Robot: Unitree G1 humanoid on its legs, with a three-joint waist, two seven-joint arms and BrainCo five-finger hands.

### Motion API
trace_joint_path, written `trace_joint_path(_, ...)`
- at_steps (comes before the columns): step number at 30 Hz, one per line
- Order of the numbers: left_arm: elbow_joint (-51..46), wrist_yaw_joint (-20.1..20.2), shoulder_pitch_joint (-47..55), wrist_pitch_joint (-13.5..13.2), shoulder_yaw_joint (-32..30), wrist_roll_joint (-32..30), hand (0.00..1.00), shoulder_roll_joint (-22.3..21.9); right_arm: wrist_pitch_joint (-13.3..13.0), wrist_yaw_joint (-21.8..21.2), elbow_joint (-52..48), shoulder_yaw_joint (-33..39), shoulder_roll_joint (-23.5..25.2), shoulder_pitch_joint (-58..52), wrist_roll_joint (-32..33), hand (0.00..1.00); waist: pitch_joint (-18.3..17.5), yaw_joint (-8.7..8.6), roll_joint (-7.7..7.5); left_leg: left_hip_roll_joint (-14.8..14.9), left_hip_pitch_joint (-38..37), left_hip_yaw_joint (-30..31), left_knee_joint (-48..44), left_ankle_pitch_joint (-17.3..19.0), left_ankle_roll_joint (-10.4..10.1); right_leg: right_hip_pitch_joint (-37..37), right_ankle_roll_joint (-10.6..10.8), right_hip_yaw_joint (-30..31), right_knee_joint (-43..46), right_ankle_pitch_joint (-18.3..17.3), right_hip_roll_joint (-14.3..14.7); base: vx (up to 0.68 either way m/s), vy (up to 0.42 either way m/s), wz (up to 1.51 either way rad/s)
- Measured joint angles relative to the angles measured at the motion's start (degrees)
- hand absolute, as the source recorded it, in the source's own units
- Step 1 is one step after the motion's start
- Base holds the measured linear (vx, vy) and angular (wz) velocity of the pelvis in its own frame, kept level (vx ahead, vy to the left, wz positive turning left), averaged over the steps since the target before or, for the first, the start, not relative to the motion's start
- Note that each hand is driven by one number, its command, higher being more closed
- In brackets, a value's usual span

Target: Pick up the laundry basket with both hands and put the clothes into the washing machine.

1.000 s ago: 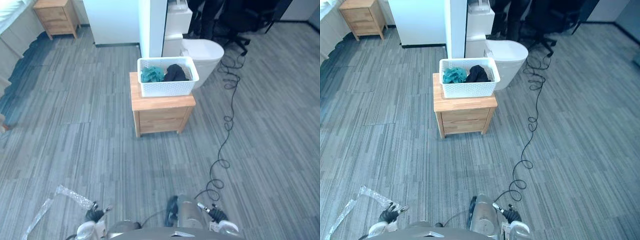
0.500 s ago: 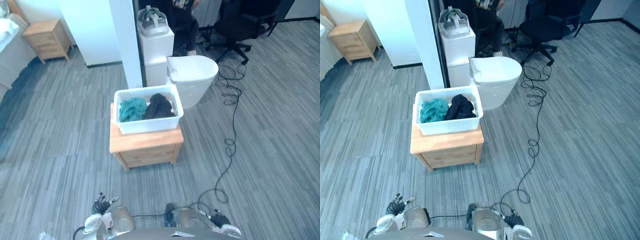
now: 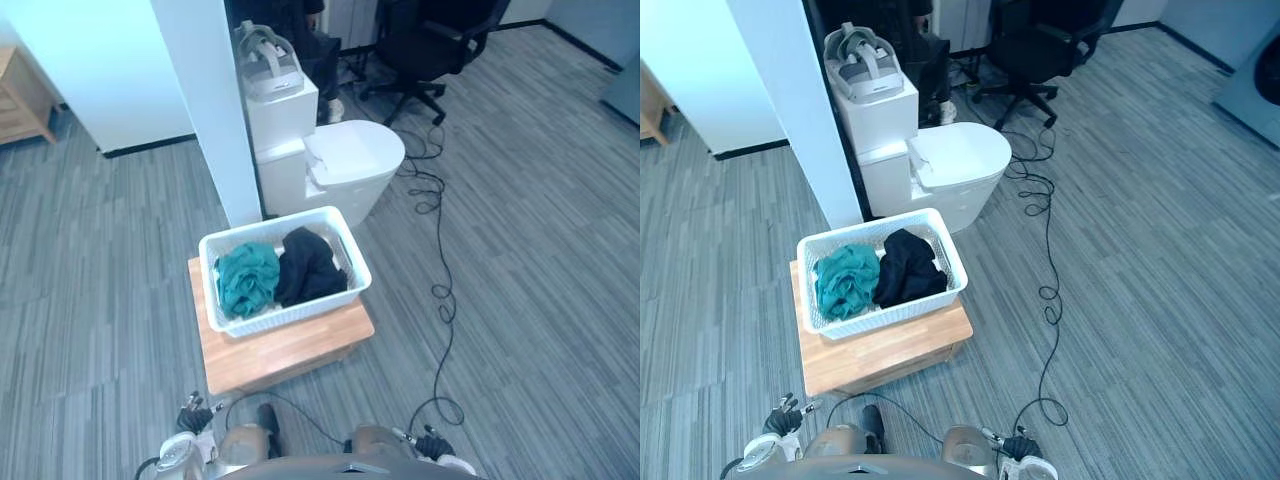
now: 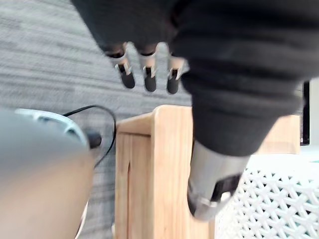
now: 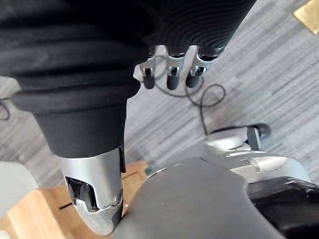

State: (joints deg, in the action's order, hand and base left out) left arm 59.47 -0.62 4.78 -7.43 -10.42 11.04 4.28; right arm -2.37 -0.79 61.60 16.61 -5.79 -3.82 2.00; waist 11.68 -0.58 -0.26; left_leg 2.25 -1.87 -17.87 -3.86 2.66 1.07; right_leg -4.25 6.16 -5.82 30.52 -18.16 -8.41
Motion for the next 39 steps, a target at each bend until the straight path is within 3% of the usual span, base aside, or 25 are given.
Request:
trace_joint_path(2, 0.3, 0.0, 0.0, 0.0, 0.8, 0.1, 0.0, 0.3, -0.1, 0.0, 0.0, -0.6, 0.0, -0.1, 0.0, 0.0, -0.1, -0.11, -0.11, 0.7, -1.1, 0.0, 0.8, 0.2, -0.6, -1.4, -0.4, -0.7, -5.1, 1.0, -0.1, 0.2, 0.005, 0.05)
trace_joint_path(3, 0.2, 0.0, 0.0, 0.0, 1.7, 0.0, 0.0, 0.9, 0.0, 0.0, 0.0, -0.7, 0.3, -0.1, 0.0, 0.0, -0.5, 0.09, -0.78, 0.3, -1.4, 0.2, 0.8, 0.4, -1.2, -1.8, -0.8, -0.6, -9.6, 4.4, -0.4, 0.19, -0.085, 0.25)
trace_joint_path(4, 0.2, 0.1, 0.0, 0.0, 2.1, 0.0, 0.0, 1.5, 0.0, 0.1, 0.1, -0.7, 0.8, -0.2, 0.0, 0.0, -0.9, 0.09, -1.98, -0.9, -2.0, 0.7, 1.0, 0.7, -1.7, -1.9, -1.0, -0.4, -12.8, 10.3, -1.5, 0.16, -0.112, 0.32)
trace_joint_path(5, 0.4, -0.2, 0.0, 0.0, 1.8, 0.1, 0.0, 1.4, 0.1, 0.1, 0.2, -0.6, 0.6, -0.2, -0.1, 0.0, -1.3, 0.1, -2.46, -1.3, -2.9, 1.2, 1.1, 1.0, -2.3, -1.6, 1.0, 0.0, -13.1, 10.9, -2.0, 0.13, -0.119, 0.22)
trace_joint_path(9, 0.8, -0.3, 1.4, 0.0, 1.4, 0.1, 0.0, -2.1, 0.1, 0.1, 0.1, -0.7, -2.2, -0.4, -0.2, 0.0, -3.6, 0.36, 2.71, 1.4, -3.0, 2.2, 3.4, 0.4, -4.4, 0.0, -0.2, -1.4, -17.5, 11.9, 1.1, 0.13, -0.13, -0.01)
trace_joint_path(10, 0.7, -0.4, 1.5, -0.1, 1.1, 0.1, 0.0, -2.3, 0.1, 0.2, -0.1, -0.7, -2.3, -0.5, -0.2, 0.0, -3.5, 0.41, 2.94, 2.1, -3.2, 2.3, 4.0, 0.1, -4.9, 0.3, -0.4, -1.5, -18.1, 12.0, 2.1, 0.09, -0.125, 0.03)
trace_joint_path(13, 0.2, -0.4, 1.7, 0.0, -2.0, 1.0, 0.0, -2.3, 0.3, 1.0, -6.6, -0.7, -1.2, -1.2, -0.1, 0.0, -3.0, 0.57, 1.85, 3.4, -2.7, 2.4, 4.7, -0.5, -5.8, 0.2, -1.3, -2.5, -19.6, 12.6, 3.6, 0.03, -0.111, 0.01)
trace_joint_path(16, -3.4, -0.4, 3.8, 0.0, -7.3, 3.7, 0.0, -2.7, 0.1, 1.6, -19.8, -0.5, -0.4, -4.7, 0.2, 0.0, -2.1, 0.63, 0.41, 3.7, -1.7, 3.1, 4.9, -0.8, -6.0, -0.2, -1.6, -2.9, -20.3, 12.7, 3.9, 0.02, -0.048, 0.11)
trace_joint_path(17, -7.6, -0.7, 6.2, -0.1, -11.2, 6.3, 0.0, -2.5, -0.4, 2.5, -29.1, 0.6, -0.4, -6.5, 0.3, 0.0, -1.9, 0.69, -0.58, 3.4, 0.0, 3.5, 4.9, -0.9, -5.9, -1.6, -1.7, -3.0, -20.5, 12.9, 3.8, 0.02, 0.007, 0.11)
trace_joint_path(20, -13.8, -1.8, 7.6, -0.1, -15.7, 9.4, 0.0, -2.5, -1.1, 3.0, -37.6, 3.5, -0.5, -7.1, 0.4, 0.0, -1.4, 0.95, -0.85, 3.2, 2.3, 4.0, 4.7, -1.2, -5.5, -2.9, -1.5, -3.7, -20.9, 13.6, 3.5, 0.02, 0.008, 0.18)
trace_joint_path(23, -31.1, -4.9, 7.2, -0.7, -20.2, 14.8, 0.0, -1.9, -1.4, 5.2, -50.9, 5.3, -0.7, -4.9, 0.4, 0.0, 1.5, 1.29, -0.61, 3.0, 8.1, 5.8, 2.2, -1.4, -5.2, -7.1, -1.7, -5.2, -19.8, 13.8, 2.5, -0.04, 0.005, 0.27)
trace_joint_path(26, -43.5, -7.0, 4.3, -2.1, -21.0, 17.5, 0.0, -0.6, -1.8, 6.5, -55.2, 5.3, -1.5, 0.3, 1.2, 0.0, 4.7, 1.69, -0.03, 3.3, 11.7, 7.1, 0.2, -1.5, -5.1, -9.5, -2.1, -6.1, -19.0, 14.0, 2.4, -0.08, -0.036, 0.19)
trace_joint_path(29, -52.4, -8.6, -1.3, -3.9, -18.5, 21.7, 0.0, 1.5, -2.3, 9.0, -54.7, 3.3, -4.8, 8.3, 6.0, 0.0, 8.3, 2.17, 0.68, 3.3, 15.0, 7.8, -1.3, -1.8, -4.9, -12.3, -2.6, -6.4, -17.9, 14.4, 2.3, -0.07, -0.028, 0.08)
trace_joint_path(33, -52.4, -10.2, -13.6, -4.5, -5.5, 26.5, 0.0, 9.0, -2.4, 11.3, -47.6, -2.8, -11.7, 21.9, 12.0, 0.0, 12.5, 2.03, 1.19, 3.0, 17.9, 8.9, -1.0, -3.8, -4.7, -14.8, -3.0, -7.5, -17.6, 15.6, 2.0, -0.08, -0.009, 0.14)
trace_joint_path(39, -48.7, -8.5, -22.5, -0.1, 9.9, 30.7, 0.0, 21.1, -2.3, 12.3, -47.4, -9.0, -16.1, 32.4, 19.7, 0.0, 14.1, 2.31, 1.71, 2.7, 20.6, 8.1, -0.8, -5.0, -4.0, -18.0, -3.0, -6.7, -18.0, 17.3, 1.4, -0.06, 0.02, -0.05)
